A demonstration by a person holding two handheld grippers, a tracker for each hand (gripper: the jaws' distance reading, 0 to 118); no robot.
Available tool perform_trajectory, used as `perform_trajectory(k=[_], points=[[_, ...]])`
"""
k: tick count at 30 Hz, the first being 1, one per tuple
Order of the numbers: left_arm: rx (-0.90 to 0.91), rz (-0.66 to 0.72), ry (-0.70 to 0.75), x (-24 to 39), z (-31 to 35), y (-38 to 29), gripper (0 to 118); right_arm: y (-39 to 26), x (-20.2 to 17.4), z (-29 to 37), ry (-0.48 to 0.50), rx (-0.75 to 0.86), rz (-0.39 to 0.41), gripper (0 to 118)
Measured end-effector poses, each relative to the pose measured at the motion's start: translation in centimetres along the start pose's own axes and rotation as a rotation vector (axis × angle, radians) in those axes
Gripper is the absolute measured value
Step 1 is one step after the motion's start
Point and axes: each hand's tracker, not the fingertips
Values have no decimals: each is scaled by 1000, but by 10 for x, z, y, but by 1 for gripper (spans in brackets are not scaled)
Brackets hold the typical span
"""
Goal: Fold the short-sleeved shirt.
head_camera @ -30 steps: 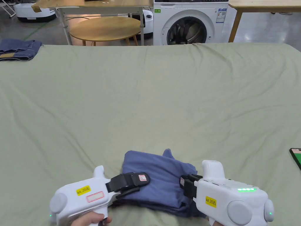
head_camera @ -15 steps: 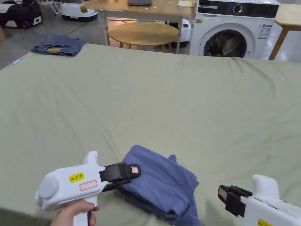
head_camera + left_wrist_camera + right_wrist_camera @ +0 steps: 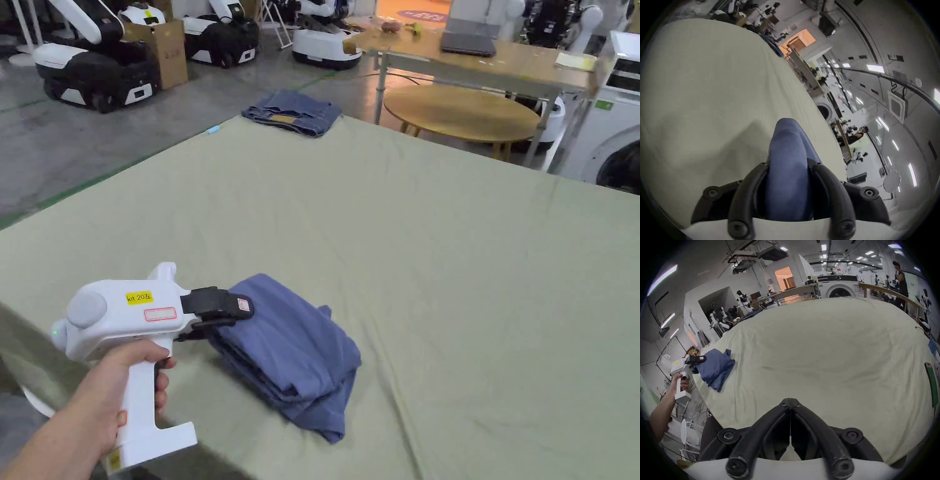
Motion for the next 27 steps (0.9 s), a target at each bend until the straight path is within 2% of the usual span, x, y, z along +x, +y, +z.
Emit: perform_trajectory(k=[3,7,9,12,13,15,16,17,24,25,27], points=[[27,-1,68,-14,9,11,31,3,-7,-3,0,-6,17,0],[75,34,60,-16,20,11,31,8,-12,-2,-3,-4,35,0],[88,45,55,-38,25,35,31,9,-12,-2,0,-1,35,0],[114,43,58,-30,28,28,32,10,-15,-1,4,1,39,0],[145,4,90,-25,31,28,41,10,-16,-1,8,0,41,0],[183,-22,97,-21,40,29,94,9,-17,0,15,1,49,0],[194,-20,89,-18,47,29,109,9,-18,1,17,3,53,0],[204,-8,80,-16,55,30,112,8,-18,2,19,5,58,0],[372,-38,217,9,109,32,111,1,-17,7,29,23,42,0],[383,-54,243,14,111,28,105,0,-17,8,28,29,40,0],[394,-117,301,29,112,18,59,-1,-16,12,24,49,38,0]])
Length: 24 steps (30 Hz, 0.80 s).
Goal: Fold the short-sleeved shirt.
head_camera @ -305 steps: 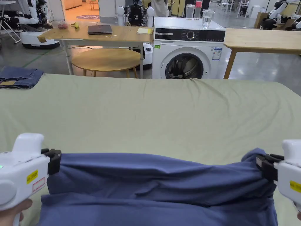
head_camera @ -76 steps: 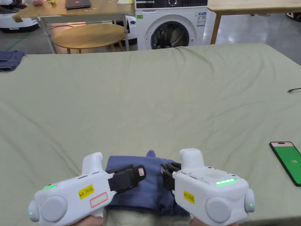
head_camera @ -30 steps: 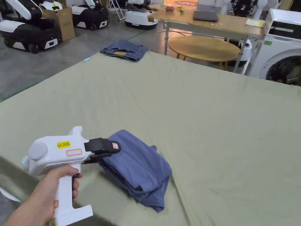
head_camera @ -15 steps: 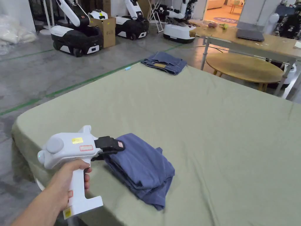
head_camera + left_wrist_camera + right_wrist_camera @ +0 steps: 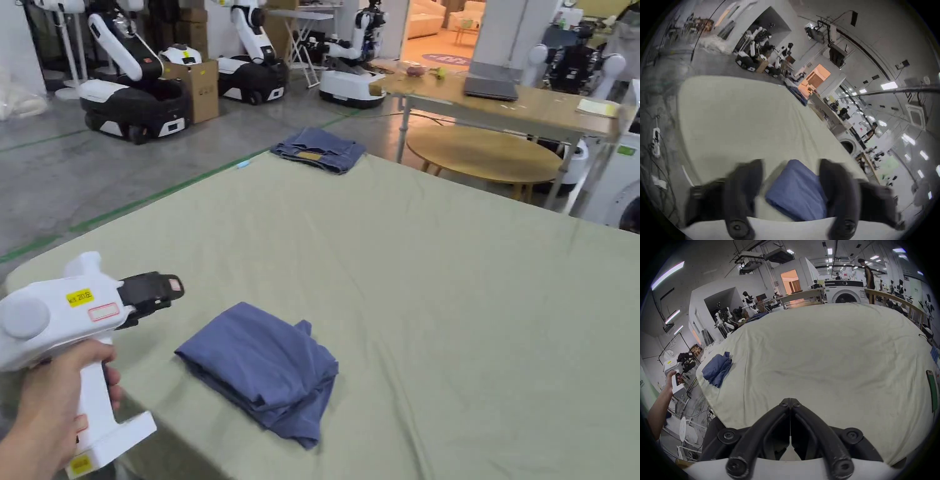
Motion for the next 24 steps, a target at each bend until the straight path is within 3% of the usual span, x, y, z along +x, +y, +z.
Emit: perform_trajectory(k=[1,2,6,15,21,24], points=[[-4,-40,27,4,-2,-5,36,0,1,2,-7,11,0,0],[1,-72,68,16,0,-14,22,1,2,5,-19,23,-2,0],[46,-202,35,65,-1,-47,14,10,6,20,-74,80,-11,0],[13,-706,-144,250,-3,-157,14,39,25,70,-227,278,16,0],[92,-900,-262,342,3,-210,14,61,38,90,-334,395,68,0],[132,-921,-329,377,10,-224,14,72,41,102,-361,449,102,0]])
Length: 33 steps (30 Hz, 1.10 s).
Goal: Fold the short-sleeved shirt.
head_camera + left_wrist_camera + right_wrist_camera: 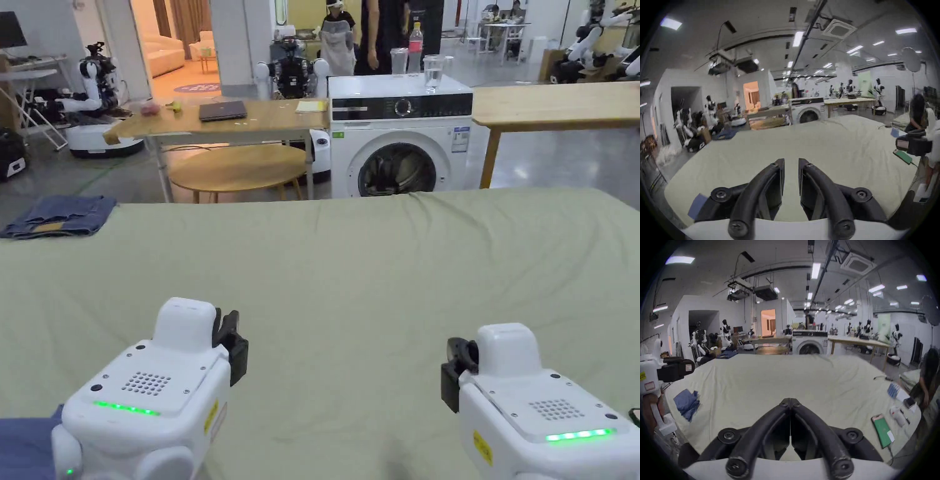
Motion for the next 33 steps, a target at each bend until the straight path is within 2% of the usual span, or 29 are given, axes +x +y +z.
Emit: perform_trajectory(k=[5,9,13,16,20,22,23,24,25,27,29,31,33], points=[[47,-50,-28,36,-6,30,14,23,15,7,2,74,-50,0],[47,-9,-62,47,0,35,14,30,23,12,3,86,-76,0],[27,160,-82,36,9,23,14,29,21,16,14,89,-60,0],[13,138,-62,30,11,17,14,27,17,16,14,88,-34,0],[12,150,-49,23,14,15,14,24,14,16,16,89,-37,1],[16,145,-36,23,16,16,14,23,13,16,15,87,-36,19],[20,141,-28,22,17,16,14,22,12,15,17,86,-35,34],[27,141,-21,21,18,15,15,21,12,16,19,84,-32,43],[42,145,-12,21,20,16,25,21,11,16,20,83,-30,50],[75,157,-10,18,24,16,70,20,11,16,24,88,-35,65],[91,158,-8,17,28,18,107,20,12,17,28,100,-48,81],[131,132,24,17,33,18,109,20,12,18,28,123,-55,84],[181,98,59,17,40,19,112,22,11,21,32,154,-49,96]])
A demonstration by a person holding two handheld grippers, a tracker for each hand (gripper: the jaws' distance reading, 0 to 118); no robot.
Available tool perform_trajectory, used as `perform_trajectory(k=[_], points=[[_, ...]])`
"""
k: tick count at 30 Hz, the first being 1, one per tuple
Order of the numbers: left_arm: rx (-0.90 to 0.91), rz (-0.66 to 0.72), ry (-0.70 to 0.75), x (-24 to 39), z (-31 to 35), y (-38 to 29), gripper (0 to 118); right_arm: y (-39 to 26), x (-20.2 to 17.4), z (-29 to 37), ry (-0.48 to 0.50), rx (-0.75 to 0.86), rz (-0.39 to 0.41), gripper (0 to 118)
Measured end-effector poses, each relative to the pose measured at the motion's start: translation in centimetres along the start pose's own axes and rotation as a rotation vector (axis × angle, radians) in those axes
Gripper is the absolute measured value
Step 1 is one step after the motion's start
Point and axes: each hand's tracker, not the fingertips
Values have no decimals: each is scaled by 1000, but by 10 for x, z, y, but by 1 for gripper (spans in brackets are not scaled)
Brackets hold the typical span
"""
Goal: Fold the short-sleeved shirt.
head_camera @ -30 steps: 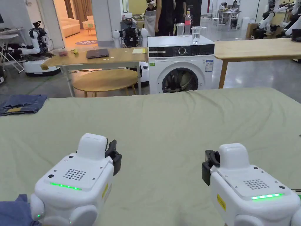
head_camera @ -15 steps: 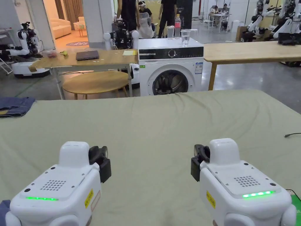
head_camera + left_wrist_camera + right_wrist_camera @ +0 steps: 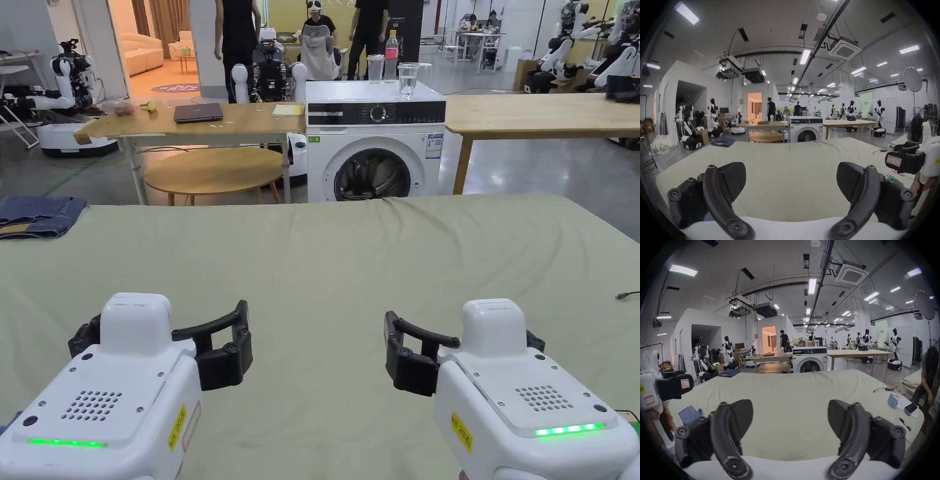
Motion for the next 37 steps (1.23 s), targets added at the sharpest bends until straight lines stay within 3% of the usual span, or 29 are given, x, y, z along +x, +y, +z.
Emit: perform_trajectory(k=[5,13,17,21,23,27,32,37], points=[[46,-16,1,-2,5,6,112,10,-12,-5,-27,38,69,101],[96,-56,32,2,-9,24,112,36,-22,-19,-52,57,77,102],[87,-26,28,1,-11,28,112,46,-28,-23,-130,-37,42,102],[74,-18,30,1,-11,27,112,48,-41,-21,-272,-22,114,102],[68,-9,29,0,-11,26,112,49,-41,-17,-245,-1,106,102],[58,3,25,-1,-11,24,112,56,-35,-10,-115,-9,8,102],[53,2,26,-1,-10,23,112,52,-38,-9,-142,37,43,102],[54,7,24,-1,-8,22,112,54,-33,-11,-151,-3,-6,102]])
